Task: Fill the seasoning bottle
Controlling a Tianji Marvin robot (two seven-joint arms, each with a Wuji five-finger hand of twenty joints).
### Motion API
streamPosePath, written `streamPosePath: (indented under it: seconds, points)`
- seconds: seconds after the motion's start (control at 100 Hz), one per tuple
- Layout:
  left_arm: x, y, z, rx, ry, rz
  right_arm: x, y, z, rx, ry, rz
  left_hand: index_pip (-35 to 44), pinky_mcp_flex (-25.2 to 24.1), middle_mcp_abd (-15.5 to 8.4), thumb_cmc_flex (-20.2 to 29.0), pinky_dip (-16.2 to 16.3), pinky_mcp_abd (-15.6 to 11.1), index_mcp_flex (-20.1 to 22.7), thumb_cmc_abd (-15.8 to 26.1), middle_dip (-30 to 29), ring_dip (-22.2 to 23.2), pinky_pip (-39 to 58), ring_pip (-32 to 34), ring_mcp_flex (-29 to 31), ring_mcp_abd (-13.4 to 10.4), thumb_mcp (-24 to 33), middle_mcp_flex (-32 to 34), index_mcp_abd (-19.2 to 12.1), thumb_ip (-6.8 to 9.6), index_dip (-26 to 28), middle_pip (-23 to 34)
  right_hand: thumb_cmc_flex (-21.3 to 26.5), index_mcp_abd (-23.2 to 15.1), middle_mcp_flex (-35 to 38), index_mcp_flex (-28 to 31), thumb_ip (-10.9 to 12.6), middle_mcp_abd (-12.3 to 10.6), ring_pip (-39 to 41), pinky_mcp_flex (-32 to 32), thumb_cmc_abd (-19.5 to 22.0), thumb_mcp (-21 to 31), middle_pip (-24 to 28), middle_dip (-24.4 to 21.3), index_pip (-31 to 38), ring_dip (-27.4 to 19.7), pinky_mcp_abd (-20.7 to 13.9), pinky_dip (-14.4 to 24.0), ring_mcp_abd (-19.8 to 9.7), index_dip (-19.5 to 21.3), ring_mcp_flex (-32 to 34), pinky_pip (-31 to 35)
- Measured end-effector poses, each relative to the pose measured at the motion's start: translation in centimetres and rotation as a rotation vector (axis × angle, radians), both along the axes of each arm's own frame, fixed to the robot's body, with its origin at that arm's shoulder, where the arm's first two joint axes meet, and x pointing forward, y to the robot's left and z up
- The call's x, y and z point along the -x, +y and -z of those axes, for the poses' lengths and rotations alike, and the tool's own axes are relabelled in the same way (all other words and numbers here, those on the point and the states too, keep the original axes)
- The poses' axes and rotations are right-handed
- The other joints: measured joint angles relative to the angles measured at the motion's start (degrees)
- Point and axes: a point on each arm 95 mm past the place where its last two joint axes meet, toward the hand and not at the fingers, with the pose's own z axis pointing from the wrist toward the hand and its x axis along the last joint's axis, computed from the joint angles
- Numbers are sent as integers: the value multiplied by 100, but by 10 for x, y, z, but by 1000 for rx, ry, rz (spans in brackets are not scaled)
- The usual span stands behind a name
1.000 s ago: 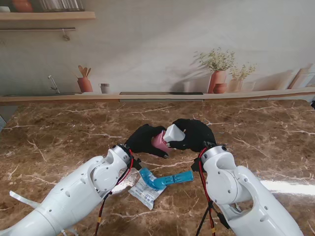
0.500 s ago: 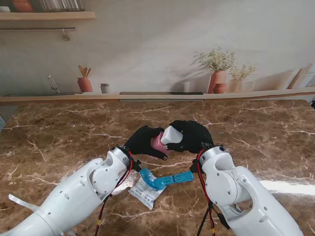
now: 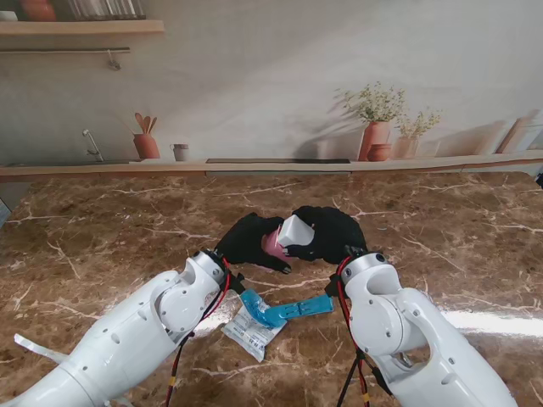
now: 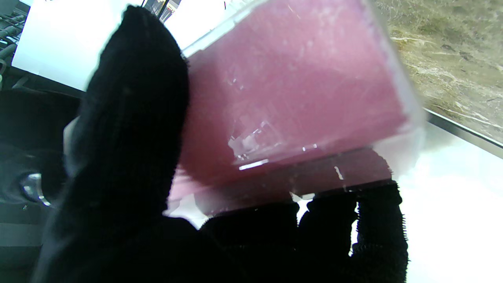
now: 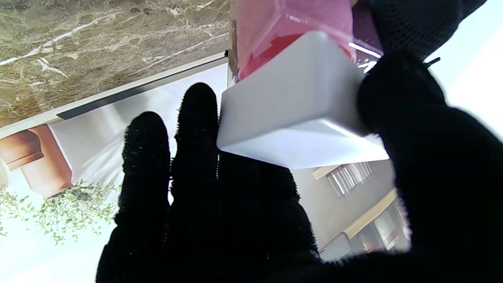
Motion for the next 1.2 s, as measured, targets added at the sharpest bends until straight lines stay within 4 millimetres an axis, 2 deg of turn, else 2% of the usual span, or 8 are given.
streamPosePath:
  seconds: [0.16, 0.2, 0.31, 0.52, 0.71, 0.78, 1.05, 1.2]
  points:
    - [0, 1, 0, -3, -2, -1, -1, 1, -1, 6, 11, -11, 0, 0, 0, 0, 2, 0, 0, 0, 1, 0, 0, 35, 0, 0, 0, 19, 1, -1, 0, 0, -4, 0, 0, 0, 20, 0, 5, 0, 0, 0, 0, -23, -1, 0, 0, 0, 0, 1, 0, -1]
    - [0, 1, 0, -3, -3, -1, -1, 2, -1, 7, 12, -12, 0, 0, 0, 0, 2, 0, 0, 0, 1, 0, 0, 35, 0, 0, 0, 19, 2, -1, 0, 0, -48, 0, 0, 0, 198, 0, 23, 0, 4, 1, 0, -82, -30, 0, 0, 0, 0, 47, 0, -1]
    - [0, 1, 0, -3, -4, -2, -1, 4, 0, 10, 10, 5, 0, 0, 0, 0, 2, 0, 0, 0, 1, 0, 0, 45, 0, 0, 0, 20, 16, -2, 0, 0, -177, -7, 22, 7, 265, -20, 216, 47, 53, 22, 51, -168, -32, 0, 0, 18, -3, 93, 0, 4]
    - [0, 1, 0, 0, -5, -3, 2, 9, 3, 148, -81, 63, 0, 0, 0, 0, 9, 0, 0, 1, 1, 4, 0, 131, 0, 0, 0, 48, 76, -6, 0, -6, -784, -359, 225, 131, 416, -349, 659, 249, 259, -170, 377, -260, -31, 135, 0, 63, -86, 151, 30, 456]
    - [-1, 1, -1, 8, -8, -10, 2, 11, 8, 169, -84, 96, 3, 0, 0, 0, 10, 0, 0, 2, 1, 14, 0, 135, 0, 0, 0, 49, 138, -10, 1, -21, -966, -415, 363, -155, 884, -477, 898, 305, 1234, -1407, 585, -200, -601, 136, -10, 63, -125, -290, 94, 883]
    - [-1, 1, -1, 15, -12, -17, 1, 12, 9, 160, -80, 99, 3, 0, 0, 2, 10, 0, 0, 2, 1, 15, 0, 135, 0, 0, 0, 49, 138, -11, 3, -28, -982, -416, 369, -193, 1009, -485, 938, 307, 1358, -1584, 586, -201, -665, 136, -10, 63, -125, -362, 94, 891]
    - [1, -4, -2, 42, -24, -27, 2, 12, 11, 205, -38, 127, 5, 0, 0, 3, 10, 0, 1, 2, 3, 23, 0, 136, 0, 0, 0, 49, 138, -12, 5, -30, -2184, -411, 407, -729, 1139, -526, 802, 244, 1770, -1035, 607, -298, -1151, 53, -24, -63, -129, -900, 88, 972]
    - [1, -7, -2, 54, -21, -31, 3, 12, 9, 189, -28, 121, 8, 0, 0, 3, 11, 0, 1, 2, 3, 23, 0, 136, 0, 0, 0, 49, 138, -12, 7, -30, -2560, -404, 252, -1082, 1138, -580, 574, 110, 2017, -944, 473, -405, -1390, -28, -27, -71, -129, -1069, 71, 942]
